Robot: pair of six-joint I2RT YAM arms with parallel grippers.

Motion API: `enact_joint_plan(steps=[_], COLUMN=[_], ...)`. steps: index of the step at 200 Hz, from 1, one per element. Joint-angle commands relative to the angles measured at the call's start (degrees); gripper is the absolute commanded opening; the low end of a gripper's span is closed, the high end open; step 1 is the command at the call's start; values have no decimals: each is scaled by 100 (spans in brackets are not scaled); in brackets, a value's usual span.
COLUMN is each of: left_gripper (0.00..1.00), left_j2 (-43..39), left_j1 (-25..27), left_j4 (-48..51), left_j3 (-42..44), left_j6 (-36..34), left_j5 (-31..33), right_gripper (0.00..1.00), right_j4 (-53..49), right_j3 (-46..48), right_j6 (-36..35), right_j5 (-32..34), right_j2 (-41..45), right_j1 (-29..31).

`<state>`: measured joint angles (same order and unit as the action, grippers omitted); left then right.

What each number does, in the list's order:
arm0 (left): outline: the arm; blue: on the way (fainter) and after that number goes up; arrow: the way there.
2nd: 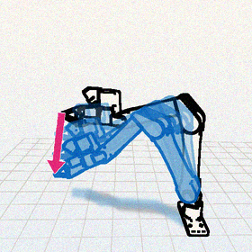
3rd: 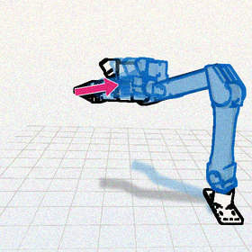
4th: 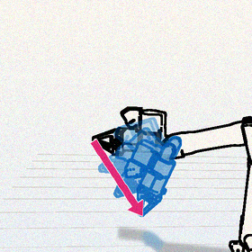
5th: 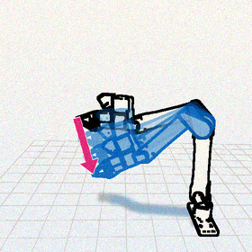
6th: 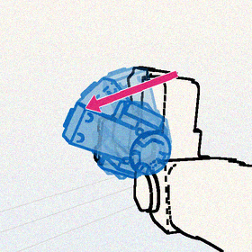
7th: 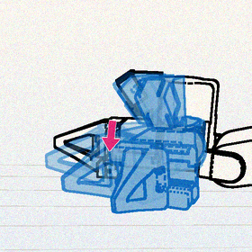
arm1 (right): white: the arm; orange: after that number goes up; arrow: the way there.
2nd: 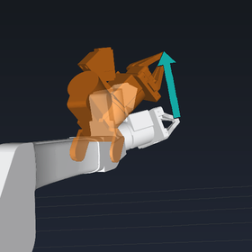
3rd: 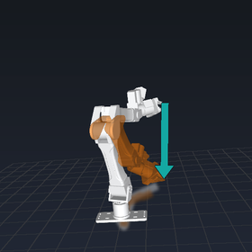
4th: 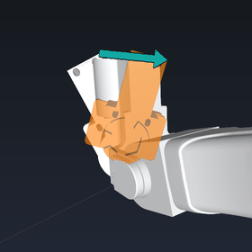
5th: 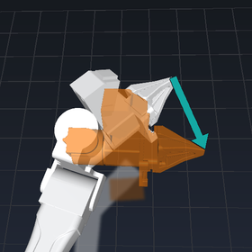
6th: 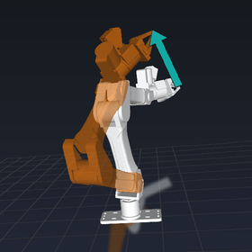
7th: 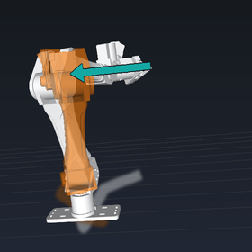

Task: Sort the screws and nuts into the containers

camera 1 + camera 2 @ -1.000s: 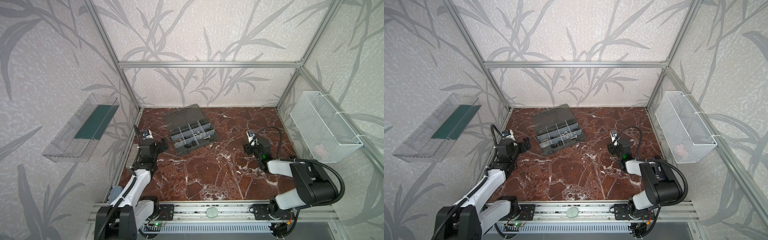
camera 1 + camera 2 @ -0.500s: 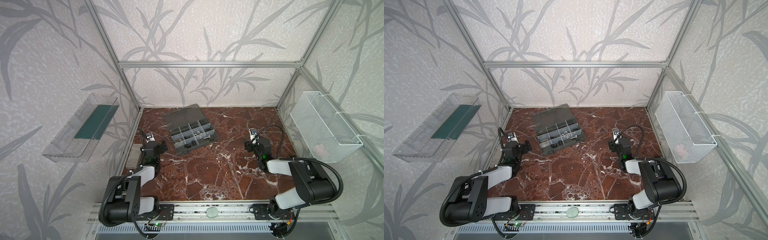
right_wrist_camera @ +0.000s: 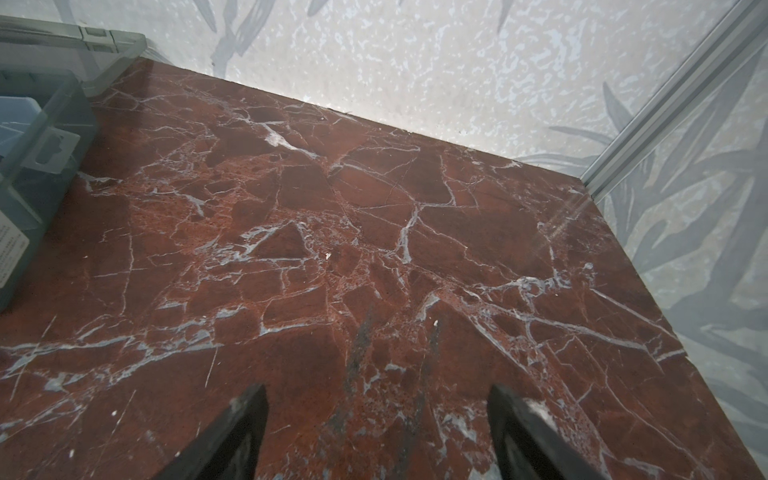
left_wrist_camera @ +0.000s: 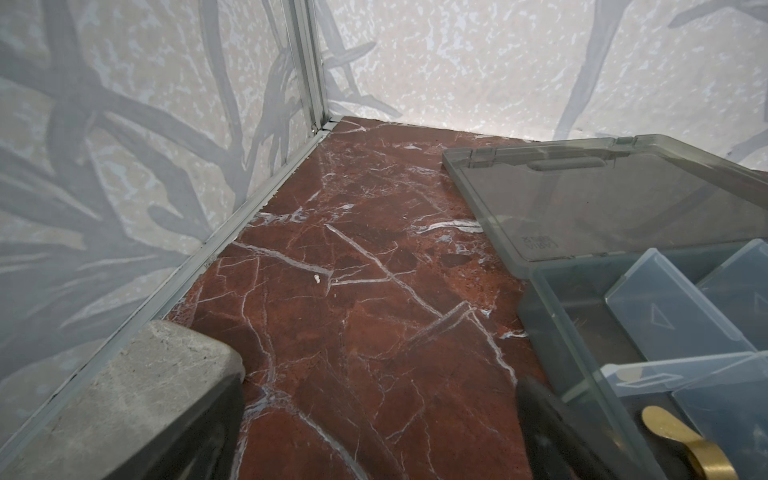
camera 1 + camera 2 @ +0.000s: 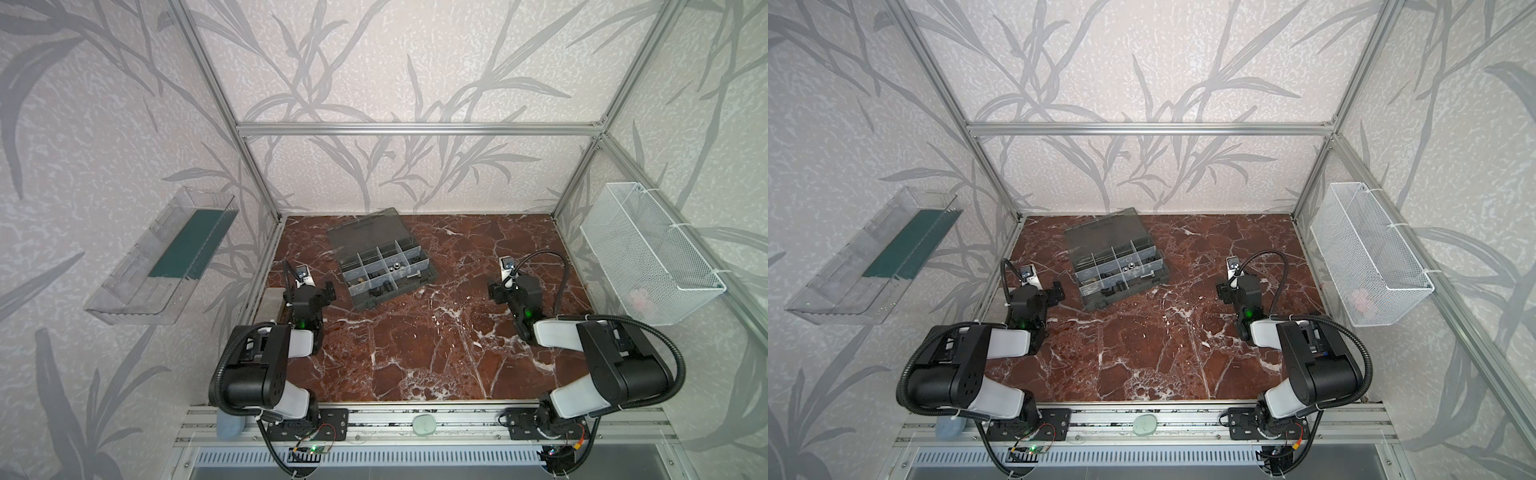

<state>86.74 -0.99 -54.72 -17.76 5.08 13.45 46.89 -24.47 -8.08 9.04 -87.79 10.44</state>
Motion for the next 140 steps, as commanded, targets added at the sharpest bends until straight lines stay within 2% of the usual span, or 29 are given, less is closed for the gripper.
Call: enact_joint_plan(steps=[1, 21, 38, 57, 81, 102, 125, 140], left_gripper=[99, 99, 99, 99, 99, 99, 99, 99], left_j2=[278, 243, 356, 324, 293, 308, 308, 305], left_j1=[-28, -32, -32, -32, -32, -41, -41, -41], left_j4=[-741, -653, -953, -603, -26, -22, -15, -14], left_j3=[35, 43, 98, -60, -327, -338, -343, -342], left_j6=[-133, -152, -236, -279, -478, -455, -438, -438], left_j5=[35, -112, -216, -339, -888, -871, -838, -827], right_gripper=[84, 85, 88, 91, 92, 94, 100, 99], right_j4=[142, 56, 55, 30, 3, 2, 0, 4], right_j3=[-44, -93, -101, -110, -120, -121, -120, -120], right_j6=[87, 113, 112, 124, 157, 164, 161, 164], right_j5=[100, 66, 54, 38, 9, 1, -4, 1], right_j2=[-54, -63, -63, -72, -68, -65, -66, -63], right_j1=[-7, -41, -42, -51, -81, -86, -85, -83])
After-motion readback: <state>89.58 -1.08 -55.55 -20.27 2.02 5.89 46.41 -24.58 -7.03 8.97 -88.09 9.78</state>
